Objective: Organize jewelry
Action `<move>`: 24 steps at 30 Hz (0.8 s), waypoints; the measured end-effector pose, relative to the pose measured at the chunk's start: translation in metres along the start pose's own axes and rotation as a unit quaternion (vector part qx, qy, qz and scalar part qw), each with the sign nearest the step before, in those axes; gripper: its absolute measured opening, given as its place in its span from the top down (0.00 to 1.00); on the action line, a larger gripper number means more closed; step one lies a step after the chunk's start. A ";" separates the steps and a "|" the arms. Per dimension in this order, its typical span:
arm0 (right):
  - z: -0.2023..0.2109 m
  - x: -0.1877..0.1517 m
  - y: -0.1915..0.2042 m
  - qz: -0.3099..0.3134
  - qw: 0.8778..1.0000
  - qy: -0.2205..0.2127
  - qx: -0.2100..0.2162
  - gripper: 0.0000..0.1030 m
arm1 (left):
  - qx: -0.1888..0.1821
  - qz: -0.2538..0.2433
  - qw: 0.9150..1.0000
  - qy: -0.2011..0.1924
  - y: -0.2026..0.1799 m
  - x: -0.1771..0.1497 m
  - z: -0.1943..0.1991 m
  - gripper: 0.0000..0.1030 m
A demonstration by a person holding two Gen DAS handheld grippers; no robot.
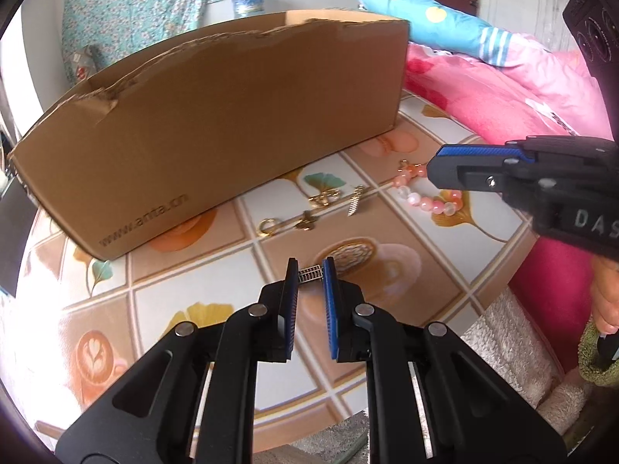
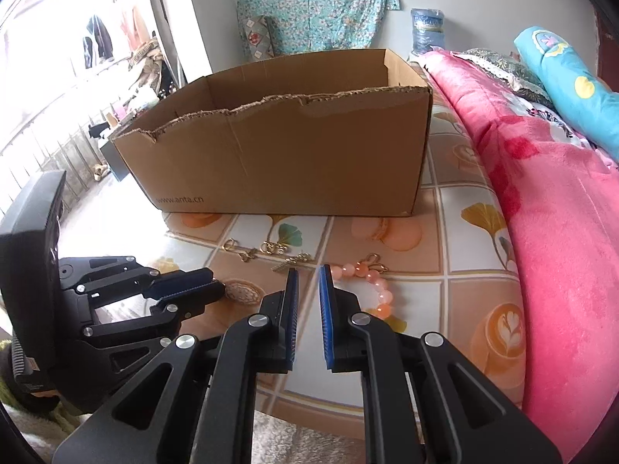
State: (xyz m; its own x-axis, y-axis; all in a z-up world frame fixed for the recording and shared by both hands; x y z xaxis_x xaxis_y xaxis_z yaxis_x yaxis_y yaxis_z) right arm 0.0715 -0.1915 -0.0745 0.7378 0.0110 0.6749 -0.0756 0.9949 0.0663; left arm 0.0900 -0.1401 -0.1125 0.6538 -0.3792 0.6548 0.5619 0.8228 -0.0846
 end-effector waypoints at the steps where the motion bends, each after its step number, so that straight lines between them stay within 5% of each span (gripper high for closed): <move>1: -0.002 0.002 0.004 -0.001 1.000 0.003 0.009 0.89 | 0.003 0.004 1.000 -0.002 0.004 -0.001 0.002 0.88; 16: -0.048 -0.002 0.023 -0.039 0.994 0.103 0.016 0.88 | 0.005 0.023 0.999 -0.026 0.022 -0.009 0.010 0.89; 24: -0.062 0.002 0.024 -0.030 0.994 0.105 -0.015 0.88 | -0.003 0.030 0.999 -0.035 0.024 -0.011 0.013 0.89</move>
Point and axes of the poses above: each gripper's, at about its wrist camera, not at the fingertips, and z roughly against the way its jaws point, y to its left, x to its top, the point moved 10 cm from there along -z, roughly the way its jaws point, and after that the axes turned 8 degrees about -x, right-handed, at the moved point
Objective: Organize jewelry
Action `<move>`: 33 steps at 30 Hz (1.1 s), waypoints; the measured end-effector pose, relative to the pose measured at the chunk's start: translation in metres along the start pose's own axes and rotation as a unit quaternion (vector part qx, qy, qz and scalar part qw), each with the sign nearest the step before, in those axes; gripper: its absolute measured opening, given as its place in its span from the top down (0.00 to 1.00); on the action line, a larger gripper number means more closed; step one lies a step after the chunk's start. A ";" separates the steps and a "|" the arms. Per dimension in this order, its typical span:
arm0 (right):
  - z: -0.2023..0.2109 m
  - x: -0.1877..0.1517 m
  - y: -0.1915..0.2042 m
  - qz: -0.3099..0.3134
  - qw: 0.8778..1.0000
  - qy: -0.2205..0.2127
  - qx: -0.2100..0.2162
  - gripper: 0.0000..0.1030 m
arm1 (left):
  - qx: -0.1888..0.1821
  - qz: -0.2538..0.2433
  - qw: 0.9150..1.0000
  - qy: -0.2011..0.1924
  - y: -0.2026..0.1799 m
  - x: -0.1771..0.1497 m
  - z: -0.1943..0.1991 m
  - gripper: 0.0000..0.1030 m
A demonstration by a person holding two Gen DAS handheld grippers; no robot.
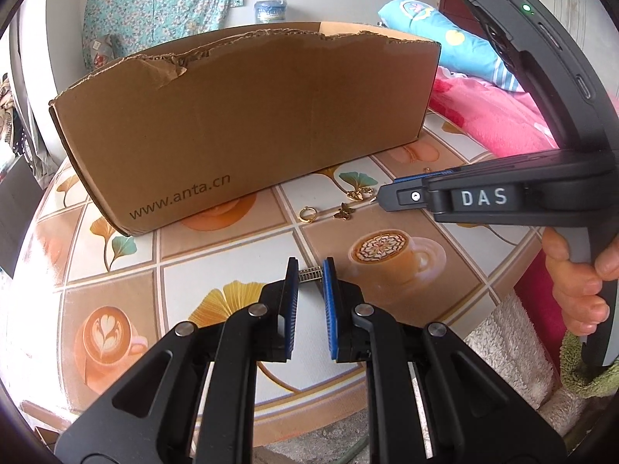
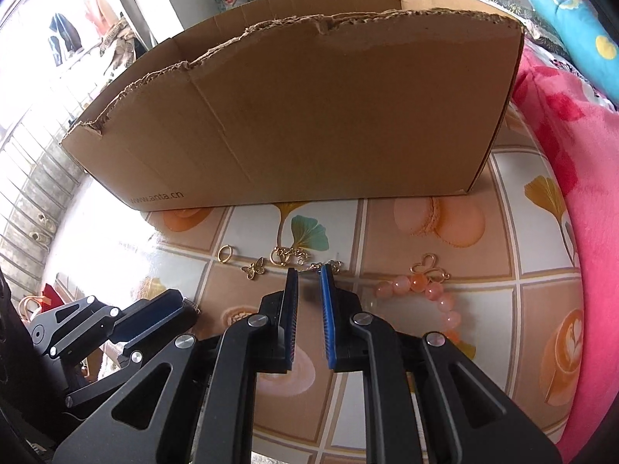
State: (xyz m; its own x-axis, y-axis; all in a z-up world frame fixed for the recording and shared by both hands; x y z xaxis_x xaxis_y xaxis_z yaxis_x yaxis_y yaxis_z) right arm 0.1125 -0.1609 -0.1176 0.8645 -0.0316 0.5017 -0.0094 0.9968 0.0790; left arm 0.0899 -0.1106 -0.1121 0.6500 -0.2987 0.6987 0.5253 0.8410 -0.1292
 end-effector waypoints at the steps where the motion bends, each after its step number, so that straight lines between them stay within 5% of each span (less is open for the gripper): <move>1: -0.001 0.001 0.002 0.004 1.000 -0.001 -0.006 0.88 | -0.001 0.001 1.000 -0.001 0.000 0.000 0.000 0.89; 8: -0.003 0.003 0.015 0.018 1.000 0.012 -0.016 0.87 | -0.006 0.005 1.000 0.000 0.002 0.000 0.002 0.89; 16: 0.016 0.013 0.019 0.104 0.993 -0.037 -0.048 0.73 | -0.010 0.005 1.000 0.000 0.003 0.001 0.002 0.89; 21: 0.019 0.012 0.036 0.233 0.970 -0.066 -0.026 0.73 | -0.009 0.002 1.000 -0.001 0.001 0.000 0.002 0.89; 27: -0.003 0.012 0.031 0.260 0.965 -0.025 0.020 0.73 | -0.012 0.008 1.000 -0.003 0.002 0.000 0.002 0.89; 33: -0.002 0.009 0.029 0.228 0.972 -0.005 0.053 0.94 | -0.015 0.009 1.000 -0.004 0.004 -0.001 0.003 0.89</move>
Point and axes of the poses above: each gripper's, at about its wrist camera, not at the fingertips, and z roughly against the way its jaws point, y to its left, x to its top, the point moved 10 cm from there along -z, roughly the way its jaws point, and after that the axes turned 8 degrees about -x, right-handed, at the moved point
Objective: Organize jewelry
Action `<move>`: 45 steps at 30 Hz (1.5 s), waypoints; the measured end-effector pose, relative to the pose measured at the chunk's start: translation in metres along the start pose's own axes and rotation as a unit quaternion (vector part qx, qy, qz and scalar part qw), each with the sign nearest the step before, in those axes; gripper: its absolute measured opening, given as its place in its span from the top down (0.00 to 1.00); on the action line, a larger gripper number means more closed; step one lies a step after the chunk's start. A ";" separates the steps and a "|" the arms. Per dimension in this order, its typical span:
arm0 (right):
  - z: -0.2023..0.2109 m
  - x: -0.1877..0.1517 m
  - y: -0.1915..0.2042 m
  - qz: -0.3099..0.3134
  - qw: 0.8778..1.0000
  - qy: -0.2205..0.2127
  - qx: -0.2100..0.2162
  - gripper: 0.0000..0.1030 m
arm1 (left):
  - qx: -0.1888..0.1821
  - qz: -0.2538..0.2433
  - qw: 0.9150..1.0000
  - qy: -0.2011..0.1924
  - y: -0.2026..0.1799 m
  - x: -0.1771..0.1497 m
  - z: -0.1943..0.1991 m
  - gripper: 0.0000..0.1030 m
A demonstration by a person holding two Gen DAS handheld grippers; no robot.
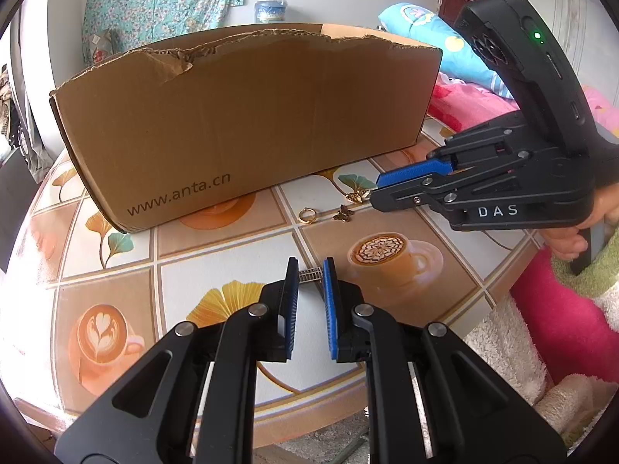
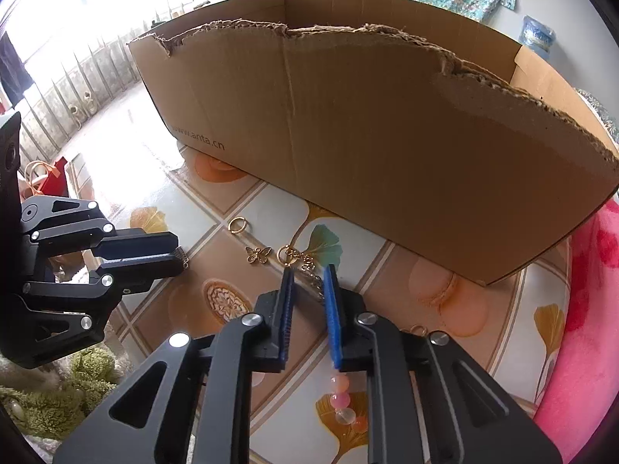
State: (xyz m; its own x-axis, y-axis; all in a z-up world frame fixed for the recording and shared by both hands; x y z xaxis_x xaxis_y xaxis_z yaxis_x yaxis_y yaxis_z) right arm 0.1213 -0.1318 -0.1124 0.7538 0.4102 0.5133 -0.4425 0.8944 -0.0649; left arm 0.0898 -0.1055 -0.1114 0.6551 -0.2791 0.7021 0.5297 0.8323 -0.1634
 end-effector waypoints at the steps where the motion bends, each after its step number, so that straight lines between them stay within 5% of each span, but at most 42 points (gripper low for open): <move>1: 0.001 -0.001 0.000 -0.005 1.000 0.001 0.003 0.95 | 0.000 -0.001 1.000 -0.001 0.000 0.000 0.000 0.89; 13: 0.032 -0.005 -0.009 -0.093 0.995 -0.039 0.020 0.97 | 0.001 -0.002 1.000 -0.004 0.000 -0.003 0.001 0.89; 24: 0.071 0.008 -0.014 -0.172 0.976 -0.098 0.090 0.97 | 0.004 -0.002 1.000 -0.006 -0.002 -0.003 0.001 0.89; 39: 0.087 0.015 -0.015 -0.210 0.963 -0.120 0.120 0.97 | -0.011 0.016 1.000 -0.008 0.001 -0.003 0.003 0.90; 45: 0.104 0.017 -0.027 -0.241 0.948 -0.147 0.147 0.97 | -0.021 0.014 0.999 -0.023 -0.002 0.003 0.013 0.90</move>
Point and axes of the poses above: each gripper's, at about its wrist camera, not at the fingertips, and z roughly against the way its jaws point, y to its left, x to its top, the point moved 10 cm from there along -z, roughly the way its jaws point, and after that the axes turned 8 degrees about -x, right-handed, at the moved point
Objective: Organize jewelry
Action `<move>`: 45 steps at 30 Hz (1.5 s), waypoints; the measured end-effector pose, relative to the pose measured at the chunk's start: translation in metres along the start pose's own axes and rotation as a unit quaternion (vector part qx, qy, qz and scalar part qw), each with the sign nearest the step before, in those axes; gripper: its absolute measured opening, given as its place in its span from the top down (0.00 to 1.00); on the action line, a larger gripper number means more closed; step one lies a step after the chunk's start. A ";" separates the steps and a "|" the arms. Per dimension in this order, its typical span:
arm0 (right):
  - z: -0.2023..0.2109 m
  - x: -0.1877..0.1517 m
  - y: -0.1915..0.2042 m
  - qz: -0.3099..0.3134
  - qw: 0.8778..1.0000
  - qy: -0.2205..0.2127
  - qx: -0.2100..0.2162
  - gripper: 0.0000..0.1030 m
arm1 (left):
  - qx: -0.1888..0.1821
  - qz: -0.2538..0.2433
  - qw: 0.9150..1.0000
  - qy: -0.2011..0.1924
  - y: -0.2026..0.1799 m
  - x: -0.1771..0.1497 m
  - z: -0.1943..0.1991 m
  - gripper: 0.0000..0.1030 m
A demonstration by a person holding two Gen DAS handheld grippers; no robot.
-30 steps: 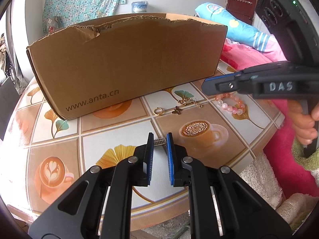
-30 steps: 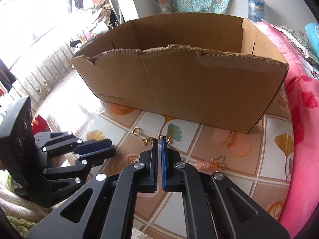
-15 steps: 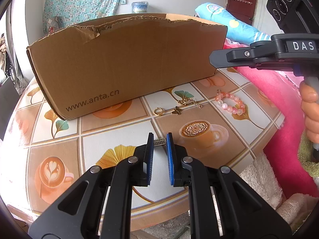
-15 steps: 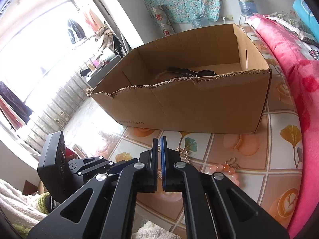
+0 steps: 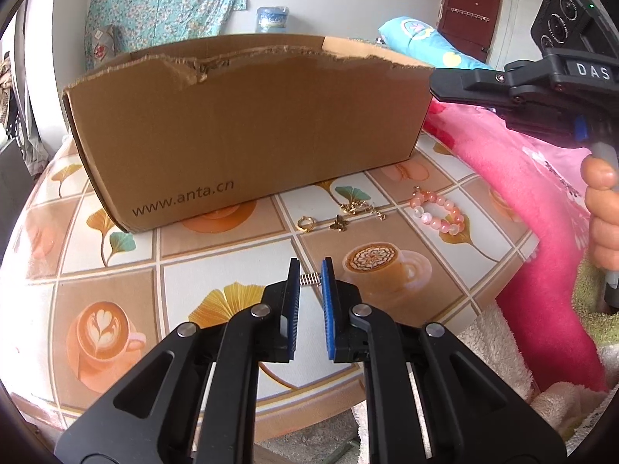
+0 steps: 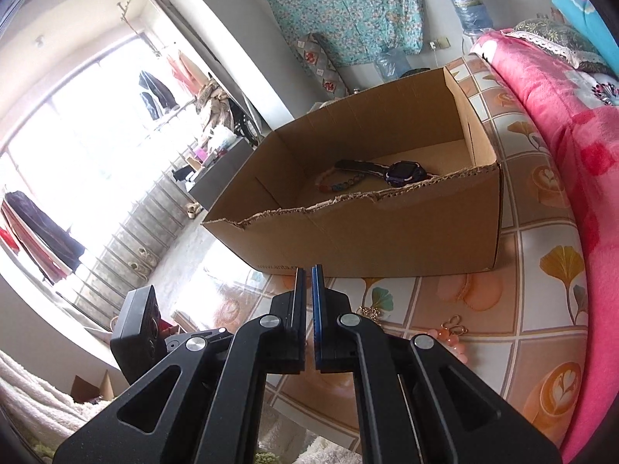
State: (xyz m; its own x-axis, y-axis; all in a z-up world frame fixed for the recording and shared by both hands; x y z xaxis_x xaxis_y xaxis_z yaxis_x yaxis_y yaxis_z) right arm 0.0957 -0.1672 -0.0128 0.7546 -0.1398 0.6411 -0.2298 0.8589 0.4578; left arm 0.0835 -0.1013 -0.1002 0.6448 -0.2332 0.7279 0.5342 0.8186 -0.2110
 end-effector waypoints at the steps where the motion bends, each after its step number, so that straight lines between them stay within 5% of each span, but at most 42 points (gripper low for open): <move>1: 0.002 0.002 -0.001 -0.008 1.000 -0.003 0.008 0.97 | -0.004 0.000 1.000 -0.004 -0.002 0.002 0.002 0.90; 12: 0.021 0.029 -0.005 -0.079 0.991 -0.035 0.102 0.97 | -0.025 -0.003 0.998 -0.062 -0.007 0.042 0.037 0.90; 21: 0.016 0.078 0.012 -0.028 0.994 -0.050 0.091 0.97 | -0.019 -0.020 0.993 -0.114 0.007 0.113 0.065 0.90; 29: -0.055 0.119 0.007 0.011 1.000 0.014 0.007 0.97 | -0.010 0.023 0.999 -0.046 0.055 0.165 0.013 0.90; 38: -0.111 0.117 -0.020 -0.011 0.995 0.091 -0.024 0.94 | -0.002 0.063 0.998 0.001 0.090 0.177 -0.030 0.81; 43: -0.113 0.114 -0.024 -0.016 0.994 0.100 -0.027 0.65 | -0.004 0.070 0.998 0.007 0.097 0.175 -0.038 0.67; 45: -0.112 0.114 -0.025 -0.015 0.994 0.101 -0.034 0.63 | -0.007 0.074 0.997 0.006 0.098 0.175 -0.038 0.64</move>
State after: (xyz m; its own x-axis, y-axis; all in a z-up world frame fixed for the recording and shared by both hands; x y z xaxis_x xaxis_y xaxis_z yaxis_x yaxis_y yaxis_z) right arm 0.2562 -0.1496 -0.0205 0.8701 -0.0697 0.4880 -0.1689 0.8879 0.4279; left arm 0.2701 -0.0820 -0.0183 0.7240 -0.1163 0.6800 0.4403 0.8367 -0.3256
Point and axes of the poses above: each gripper's, at about its wrist camera, not at the fingertips, and z roughly against the way its jaws point, y to its left, x to its top, the point moved 10 cm from there along -z, roughly the way its jaws point, and after that the axes turned 8 degrees about -x, right-handed, at the moved point
